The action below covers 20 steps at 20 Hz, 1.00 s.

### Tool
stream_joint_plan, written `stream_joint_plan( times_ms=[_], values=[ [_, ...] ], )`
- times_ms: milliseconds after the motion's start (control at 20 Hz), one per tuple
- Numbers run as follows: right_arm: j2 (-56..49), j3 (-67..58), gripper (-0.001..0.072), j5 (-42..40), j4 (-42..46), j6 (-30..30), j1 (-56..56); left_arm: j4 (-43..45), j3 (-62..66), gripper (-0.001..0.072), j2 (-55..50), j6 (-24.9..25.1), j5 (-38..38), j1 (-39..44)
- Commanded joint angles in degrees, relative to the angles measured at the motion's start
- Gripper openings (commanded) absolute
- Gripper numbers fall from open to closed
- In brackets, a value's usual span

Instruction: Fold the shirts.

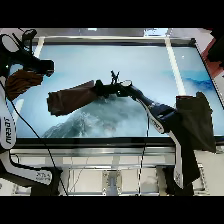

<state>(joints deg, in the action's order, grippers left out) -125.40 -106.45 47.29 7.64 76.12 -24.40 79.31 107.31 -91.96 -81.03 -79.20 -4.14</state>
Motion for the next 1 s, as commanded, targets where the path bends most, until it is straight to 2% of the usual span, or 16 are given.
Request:
stream_joint_plan(
  times_ms=[0,200,300,450,650,800,950],
  values=[
    [5.4,-0.1,0.0029,3.8,3.3,-4.3,6.1,0.0,0.1,0.0011,0.0,0.0,0.0,0.0],
    [16.3,0.0,0.0029,8.7,23.6,6.8,17.6,0.0,0.1,0.0011,0.0,0.0,-0.2,0.0],
    [22.1,0.0,0.0029,13.9,33.7,11.8,24.4,0.0,0.1,0.0011,0.0,-0.2,-0.4,0.0],
    [30.5,0.0,0.0028,24.9,45.6,15.7,35.4,-1.1,0.1,0.0011,0.0,-0.2,-0.5,0.0],
    [40.5,0.0,0.0027,39.9,57.7,16.0,50.5,-5.7,0.1,0.0011,0.0,-0.2,-1.2,0.0],
    [46.3,0.0,0.0027,49.8,59.8,14.8,62.6,-8.3,0.1,0.0011,0.0,-0.2,-1.7,0.0],
    [51.4,0.0,0.0027,55.5,59.9,12.1,71.4,-9.5,0.1,0.0011,0.0,-0.2,-1.9,0.0]
  ],
)
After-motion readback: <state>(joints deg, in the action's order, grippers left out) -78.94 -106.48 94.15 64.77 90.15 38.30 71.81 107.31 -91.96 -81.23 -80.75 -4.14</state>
